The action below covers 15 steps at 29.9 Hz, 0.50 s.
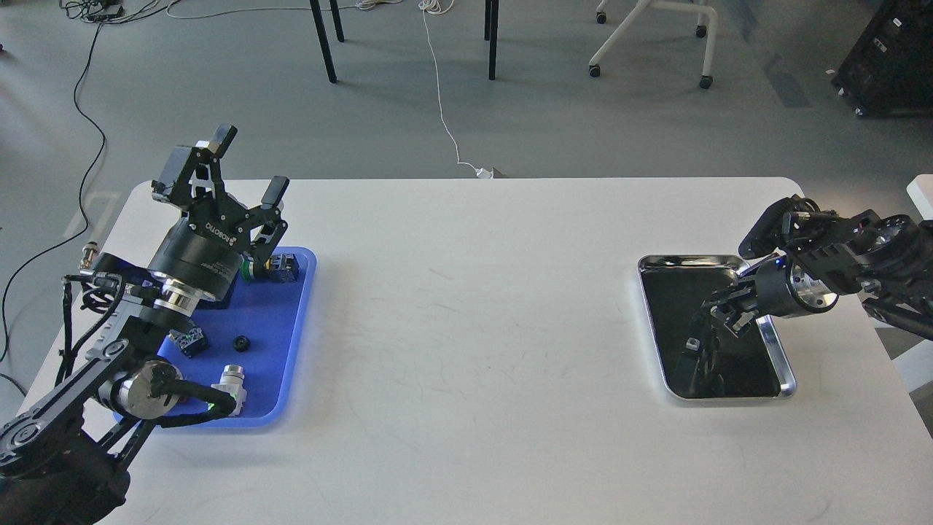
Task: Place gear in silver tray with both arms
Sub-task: 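Carry the gear into the silver tray and open the right gripper, then withdraw the right arm from the silver tray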
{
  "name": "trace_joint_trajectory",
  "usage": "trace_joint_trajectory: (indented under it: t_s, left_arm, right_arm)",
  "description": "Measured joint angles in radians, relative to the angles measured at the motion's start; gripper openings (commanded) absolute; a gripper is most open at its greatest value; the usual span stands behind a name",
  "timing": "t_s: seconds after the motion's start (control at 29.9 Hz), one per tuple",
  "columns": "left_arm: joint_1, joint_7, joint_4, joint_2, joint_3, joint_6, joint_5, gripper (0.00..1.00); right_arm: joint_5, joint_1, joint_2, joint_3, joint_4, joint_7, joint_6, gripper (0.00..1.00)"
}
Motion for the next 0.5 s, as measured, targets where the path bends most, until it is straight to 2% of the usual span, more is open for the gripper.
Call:
trace_joint_trajectory:
  t_s: [0.03, 0.13, 0.33, 0.5]
  left_arm:
    - [0.000, 0.000, 0.000, 0.000, 0.000, 0.000, 0.000, 0.98]
    - [0.000, 0.002, 0.000, 0.000, 0.000, 0.000, 0.000, 0.98]
    - [-0.002, 0.006, 0.000, 0.002, -0.001, 0.000, 0.000, 0.98]
    - [-0.004, 0.006, 0.000, 0.002, 0.001, 0.000, 0.000, 0.98]
  right_arm:
    - [0.000, -0.003, -0.001, 0.000, 0.000, 0.000, 0.000, 0.82]
    - [0.004, -0.007, -0.006, 0.004, 0.005, 0.000, -0.003, 0.93]
    - [0.018, 0.010, -0.033, 0.103, 0.044, 0.000, -0.023, 0.96]
    - [0.151, 0.010, -0.065, 0.320, 0.078, 0.000, -0.016, 0.97]
